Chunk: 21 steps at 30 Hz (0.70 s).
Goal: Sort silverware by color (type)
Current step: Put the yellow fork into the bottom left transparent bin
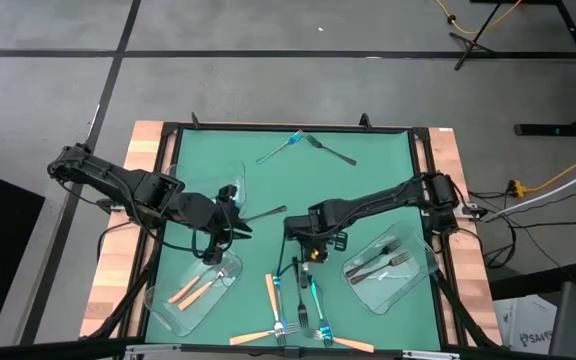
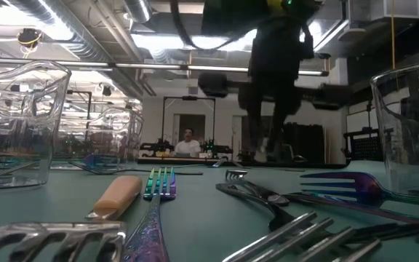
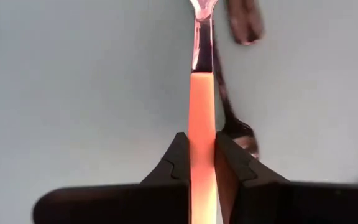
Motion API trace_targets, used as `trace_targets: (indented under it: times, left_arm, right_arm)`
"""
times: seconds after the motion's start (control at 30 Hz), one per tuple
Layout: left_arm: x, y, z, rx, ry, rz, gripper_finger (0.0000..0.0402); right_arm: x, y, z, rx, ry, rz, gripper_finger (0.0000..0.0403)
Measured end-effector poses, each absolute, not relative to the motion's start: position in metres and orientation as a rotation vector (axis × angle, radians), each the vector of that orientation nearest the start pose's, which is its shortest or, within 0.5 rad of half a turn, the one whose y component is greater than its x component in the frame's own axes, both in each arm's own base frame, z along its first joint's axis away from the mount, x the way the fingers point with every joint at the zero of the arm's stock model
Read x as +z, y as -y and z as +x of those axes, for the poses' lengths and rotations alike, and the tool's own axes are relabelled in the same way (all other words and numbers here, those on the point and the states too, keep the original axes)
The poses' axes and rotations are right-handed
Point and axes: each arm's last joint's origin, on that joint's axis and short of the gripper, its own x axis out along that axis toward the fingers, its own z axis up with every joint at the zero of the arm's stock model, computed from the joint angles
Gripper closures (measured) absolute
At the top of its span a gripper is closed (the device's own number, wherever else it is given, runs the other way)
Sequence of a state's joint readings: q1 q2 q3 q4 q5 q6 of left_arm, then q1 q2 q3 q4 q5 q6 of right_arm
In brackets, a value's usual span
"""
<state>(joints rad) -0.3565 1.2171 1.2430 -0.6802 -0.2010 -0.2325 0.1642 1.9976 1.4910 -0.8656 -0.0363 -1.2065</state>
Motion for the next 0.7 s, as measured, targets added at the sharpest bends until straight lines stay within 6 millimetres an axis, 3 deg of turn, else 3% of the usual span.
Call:
trace_targets:
  times: [0.2, 0.37, 0.53, 0.7]
  left_arm:
    - [0.359, 0.079, 0.235, 0.007, -0.623, -0.02, 0.0342]
    - [0.362, 0.076, 0.232, 0.065, -0.6, -0.031, 0.0342]
    - [0.372, 0.071, 0.218, 0.063, -0.571, -0.044, 0.0342]
    - [0.383, 0.06, 0.195, 0.131, -0.543, -0.086, 0.0342]
  right_arm:
    - [0.208, -0.063, 0.381, 0.86, -1.083, -1.016, 0.0385]
    - [0.229, -0.057, 0.374, 0.584, -1.149, -0.957, 0.0385]
    - [0.25, -0.048, 0.369, 0.406, -1.141, -0.896, 0.0385]
    - [0.259, -0.038, 0.373, 0.213, -1.09, -0.715, 0.0385]
